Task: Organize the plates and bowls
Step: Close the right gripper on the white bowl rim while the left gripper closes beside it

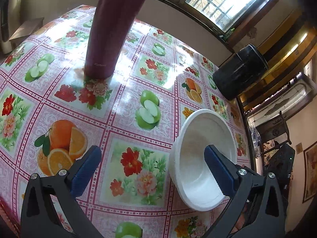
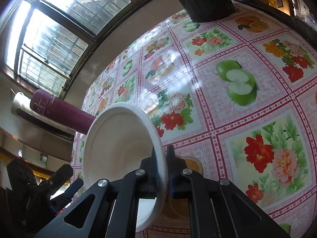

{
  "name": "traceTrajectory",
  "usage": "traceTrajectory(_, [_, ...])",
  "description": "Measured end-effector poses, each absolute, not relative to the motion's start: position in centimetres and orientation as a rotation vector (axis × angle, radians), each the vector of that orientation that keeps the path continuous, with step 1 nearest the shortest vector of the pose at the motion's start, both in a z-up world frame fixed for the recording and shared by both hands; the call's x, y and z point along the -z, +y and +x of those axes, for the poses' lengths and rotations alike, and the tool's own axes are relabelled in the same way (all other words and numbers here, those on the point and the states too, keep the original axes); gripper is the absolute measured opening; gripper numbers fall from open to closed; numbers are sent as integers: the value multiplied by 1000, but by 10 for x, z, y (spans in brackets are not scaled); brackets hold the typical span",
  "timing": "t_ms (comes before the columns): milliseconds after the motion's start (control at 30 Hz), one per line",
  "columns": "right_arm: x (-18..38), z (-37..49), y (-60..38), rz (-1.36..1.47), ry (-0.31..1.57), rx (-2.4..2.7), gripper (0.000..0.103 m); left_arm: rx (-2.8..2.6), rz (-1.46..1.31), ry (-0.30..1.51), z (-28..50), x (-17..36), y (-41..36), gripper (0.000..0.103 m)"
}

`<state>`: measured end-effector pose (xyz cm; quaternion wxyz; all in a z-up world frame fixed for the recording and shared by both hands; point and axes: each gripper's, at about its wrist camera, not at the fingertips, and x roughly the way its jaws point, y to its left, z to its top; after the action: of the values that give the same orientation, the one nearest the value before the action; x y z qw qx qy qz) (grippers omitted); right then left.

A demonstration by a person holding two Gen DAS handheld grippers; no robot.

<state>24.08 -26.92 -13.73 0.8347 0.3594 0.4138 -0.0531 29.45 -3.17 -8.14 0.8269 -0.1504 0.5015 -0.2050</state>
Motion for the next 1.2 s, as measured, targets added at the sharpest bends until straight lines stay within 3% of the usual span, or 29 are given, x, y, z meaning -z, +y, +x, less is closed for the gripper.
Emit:
traceTrajectory(500, [159,247,-269,803,973,80,12,401,-305,1241,299,116,-63,103])
traceTrajectory(667, [161,248,-272,823,975,78,12,430,-342,1198,295,110,-60,103])
traceTrajectory(733, [162,247,-273,827,975,78,12,450,-367,1190,294,106,-59,97])
traceTrajectory(900, [163,248,-273,837,978,71,12,491,-407,1221,294,113,-59,59])
traceTrajectory(1033, [164,248,-273,844,979,68,13,536,-428,1239,289,118,-64,46])
traceTrajectory(1200, [169,250,-273,857,995,68,13,507,-284,1128,277,96,-70,27])
